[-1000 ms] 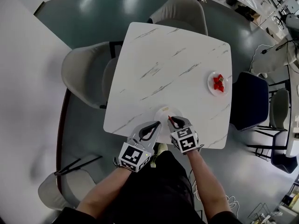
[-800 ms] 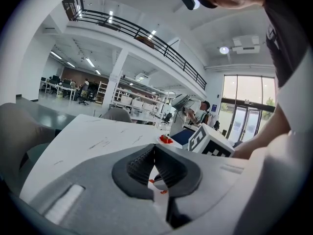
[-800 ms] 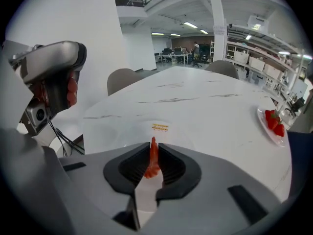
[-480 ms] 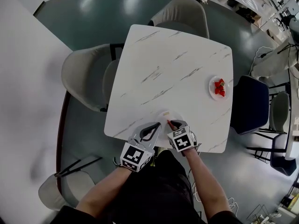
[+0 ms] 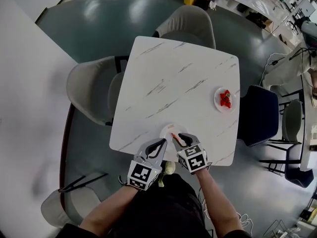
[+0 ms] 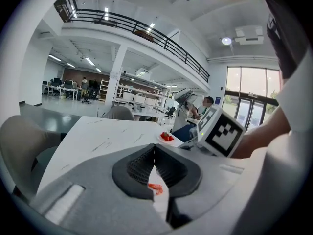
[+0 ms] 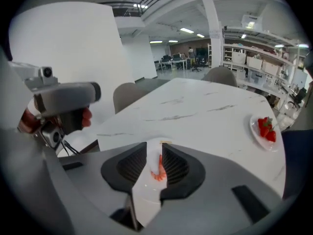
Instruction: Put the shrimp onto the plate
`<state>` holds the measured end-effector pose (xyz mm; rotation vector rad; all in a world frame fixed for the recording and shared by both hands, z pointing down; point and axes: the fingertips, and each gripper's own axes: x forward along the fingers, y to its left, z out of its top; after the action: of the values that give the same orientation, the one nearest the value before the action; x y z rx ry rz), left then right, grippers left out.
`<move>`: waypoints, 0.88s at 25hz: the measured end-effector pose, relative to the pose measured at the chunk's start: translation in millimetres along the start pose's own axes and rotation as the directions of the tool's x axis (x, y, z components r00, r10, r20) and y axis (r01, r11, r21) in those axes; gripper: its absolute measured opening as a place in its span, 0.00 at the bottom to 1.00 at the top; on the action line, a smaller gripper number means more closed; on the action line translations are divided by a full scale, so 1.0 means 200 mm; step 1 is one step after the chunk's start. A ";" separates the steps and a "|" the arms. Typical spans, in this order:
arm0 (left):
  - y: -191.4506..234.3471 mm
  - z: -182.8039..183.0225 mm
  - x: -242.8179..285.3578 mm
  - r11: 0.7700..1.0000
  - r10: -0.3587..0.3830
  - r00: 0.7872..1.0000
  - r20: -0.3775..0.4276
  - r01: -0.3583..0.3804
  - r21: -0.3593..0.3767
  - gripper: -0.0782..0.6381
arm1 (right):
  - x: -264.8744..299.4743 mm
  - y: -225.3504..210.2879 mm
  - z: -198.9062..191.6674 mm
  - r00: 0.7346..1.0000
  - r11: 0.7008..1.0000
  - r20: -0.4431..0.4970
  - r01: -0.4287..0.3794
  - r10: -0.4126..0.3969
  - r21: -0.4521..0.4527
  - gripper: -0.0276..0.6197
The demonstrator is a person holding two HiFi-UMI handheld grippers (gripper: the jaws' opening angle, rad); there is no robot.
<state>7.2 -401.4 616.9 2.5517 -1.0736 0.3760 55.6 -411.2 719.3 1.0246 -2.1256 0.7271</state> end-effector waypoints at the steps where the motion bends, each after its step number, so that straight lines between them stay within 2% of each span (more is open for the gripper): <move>1: -0.02 0.02 -0.01 1.000 0.002 1.000 -0.003 -0.002 0.001 0.12 | -0.06 0.01 0.05 0.999 1.000 0.038 0.000 -0.001 0.004 0.17; 5: -0.13 0.16 -0.02 1.000 -0.014 1.000 0.015 0.013 0.009 0.12 | -0.30 0.01 0.22 0.984 0.999 0.176 0.001 -0.008 0.044 0.05; 9: -0.24 0.33 -0.03 0.999 -0.026 0.999 0.020 0.025 0.039 0.12 | -0.52 0.05 0.39 0.953 0.995 0.303 -0.018 -0.012 0.096 0.05; 13: -0.32 0.49 -0.11 0.999 -0.042 0.997 0.068 0.040 0.031 0.12 | -0.77 0.12 0.60 0.897 0.992 0.442 -0.061 0.005 0.111 0.05; 18: -0.32 0.72 -0.20 1.000 -0.015 0.989 0.145 0.018 -0.018 0.12 | -0.99 0.19 0.78 0.818 0.993 0.575 -0.067 0.002 0.092 0.05; 22: -0.36 0.88 -0.26 0.999 -0.032 0.981 0.193 0.027 0.027 0.12 | -1.13 0.21 0.85 0.773 0.994 0.634 -0.061 -0.014 0.096 0.05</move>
<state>42.8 -393.9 424.1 2.6655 -1.1014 0.1356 74.3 -406.4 433.8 1.4657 -2.6962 0.5572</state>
